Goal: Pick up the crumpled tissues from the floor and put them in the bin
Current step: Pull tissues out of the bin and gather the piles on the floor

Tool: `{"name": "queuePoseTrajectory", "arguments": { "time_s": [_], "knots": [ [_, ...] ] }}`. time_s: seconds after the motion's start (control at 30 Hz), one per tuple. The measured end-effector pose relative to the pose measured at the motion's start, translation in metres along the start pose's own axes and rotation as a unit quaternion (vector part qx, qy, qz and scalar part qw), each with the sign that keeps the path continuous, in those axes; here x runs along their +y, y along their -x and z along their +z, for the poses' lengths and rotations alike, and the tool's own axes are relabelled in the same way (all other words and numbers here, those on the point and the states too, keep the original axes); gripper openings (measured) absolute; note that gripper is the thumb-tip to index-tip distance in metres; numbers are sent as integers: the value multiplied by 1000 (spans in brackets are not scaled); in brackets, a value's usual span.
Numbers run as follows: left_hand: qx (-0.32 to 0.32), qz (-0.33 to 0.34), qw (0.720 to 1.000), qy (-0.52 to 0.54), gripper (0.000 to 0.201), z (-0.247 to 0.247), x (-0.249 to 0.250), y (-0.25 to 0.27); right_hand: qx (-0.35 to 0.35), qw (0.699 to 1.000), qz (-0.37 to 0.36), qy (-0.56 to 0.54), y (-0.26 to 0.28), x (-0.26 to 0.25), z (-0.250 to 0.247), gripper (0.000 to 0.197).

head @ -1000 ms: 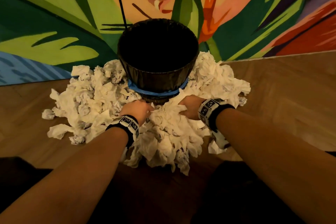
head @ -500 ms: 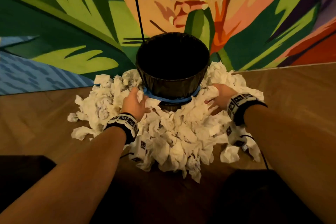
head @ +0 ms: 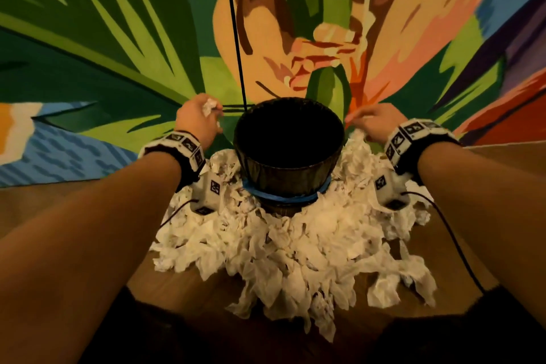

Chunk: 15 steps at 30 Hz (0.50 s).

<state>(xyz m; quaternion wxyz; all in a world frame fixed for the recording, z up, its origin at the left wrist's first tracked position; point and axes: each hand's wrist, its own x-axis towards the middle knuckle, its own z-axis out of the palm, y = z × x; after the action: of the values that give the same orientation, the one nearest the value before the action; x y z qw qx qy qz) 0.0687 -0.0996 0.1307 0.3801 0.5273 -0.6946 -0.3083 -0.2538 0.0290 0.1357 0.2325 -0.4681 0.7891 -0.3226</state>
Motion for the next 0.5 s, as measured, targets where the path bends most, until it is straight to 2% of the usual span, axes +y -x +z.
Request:
{"name": "queuePoseTrajectory", "arguments": {
  "time_s": [0.07,0.13,0.23,0.3,0.4,0.5],
  "knots": [
    [-31,-2,998,53,6,1,19,-11,-28,997,-40,62,-10,-24,-1,28],
    [-54,2,998,39,9,7,32,-16,-49,995,-61,57,-18,-46,5,34],
    [-51,60,995,-61,30,26,43,-22,-56,996,-70,4,-28,-69,21,30],
    [-41,70,992,-96,39,42,44,-19,-56,995,-88,-2,-31,-74,38,32],
    [-70,47,995,-50,32,66,40,-15,-57,995,-65,-54,-37,-75,69,28],
    [-115,33,988,-97,33,81,35,-12,-44,997,-47,-44,-38,-66,95,14]
  ]
}}
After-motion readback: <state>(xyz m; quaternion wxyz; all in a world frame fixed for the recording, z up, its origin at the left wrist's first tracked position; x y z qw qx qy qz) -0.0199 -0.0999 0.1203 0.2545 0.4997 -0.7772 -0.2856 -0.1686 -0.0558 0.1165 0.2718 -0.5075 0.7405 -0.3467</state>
